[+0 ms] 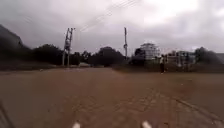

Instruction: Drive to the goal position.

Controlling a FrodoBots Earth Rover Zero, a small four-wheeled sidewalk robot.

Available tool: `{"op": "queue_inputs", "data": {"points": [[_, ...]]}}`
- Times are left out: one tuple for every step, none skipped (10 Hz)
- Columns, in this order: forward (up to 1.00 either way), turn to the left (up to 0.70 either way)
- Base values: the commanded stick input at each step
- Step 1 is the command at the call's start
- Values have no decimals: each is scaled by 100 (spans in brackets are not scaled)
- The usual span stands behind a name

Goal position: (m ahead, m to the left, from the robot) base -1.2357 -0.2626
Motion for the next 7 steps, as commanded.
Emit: {"op": "queue_inputs", "data": {"points": [[70, 15], [70, 9], [70, -16], [70, -35], [70, -31], [70, -19], [70, 0]]}}
